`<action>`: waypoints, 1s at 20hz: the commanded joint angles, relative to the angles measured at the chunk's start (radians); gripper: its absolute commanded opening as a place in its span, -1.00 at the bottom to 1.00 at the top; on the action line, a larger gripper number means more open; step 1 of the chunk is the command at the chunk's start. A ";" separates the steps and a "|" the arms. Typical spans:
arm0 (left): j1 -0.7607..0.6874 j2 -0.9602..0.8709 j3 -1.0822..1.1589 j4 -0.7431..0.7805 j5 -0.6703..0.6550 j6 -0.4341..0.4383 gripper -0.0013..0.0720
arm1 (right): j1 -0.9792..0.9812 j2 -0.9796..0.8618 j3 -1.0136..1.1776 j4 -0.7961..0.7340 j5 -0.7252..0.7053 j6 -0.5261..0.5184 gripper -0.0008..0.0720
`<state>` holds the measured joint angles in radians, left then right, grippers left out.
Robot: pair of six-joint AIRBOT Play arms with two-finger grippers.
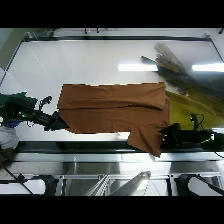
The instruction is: Fold the shirts.
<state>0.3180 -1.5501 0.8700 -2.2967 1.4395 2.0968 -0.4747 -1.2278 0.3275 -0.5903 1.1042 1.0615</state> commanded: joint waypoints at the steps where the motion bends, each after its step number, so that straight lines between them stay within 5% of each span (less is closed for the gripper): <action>1: 0.000 -0.001 0.000 0.000 0.002 0.002 -0.90 | 0.124 -0.063 -0.003 0.072 -0.075 -0.070 0.04; 2: 0.000 -0.001 0.000 0.000 0.007 0.002 -0.90 | 0.143 -0.058 -0.002 0.115 -0.054 -0.109 -0.40; 6: 0.051 0.002 0.002 0.001 0.071 0.006 -0.90 | 0.074 0.052 0.015 0.140 0.120 -0.150 -0.88; 13: 0.266 0.130 0.001 0.000 0.063 -0.018 -0.90 | -0.239 0.405 0.015 0.063 0.301 -0.087 -0.90; 20: 0.176 0.137 0.042 -0.008 0.092 -0.018 -0.90 | -0.204 0.452 0.015 0.229 0.259 -0.108 -0.90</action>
<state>0.5320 -1.4181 0.8841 -2.2982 1.5261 2.0796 -0.6937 -0.7879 0.3424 -0.4603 1.3979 0.9787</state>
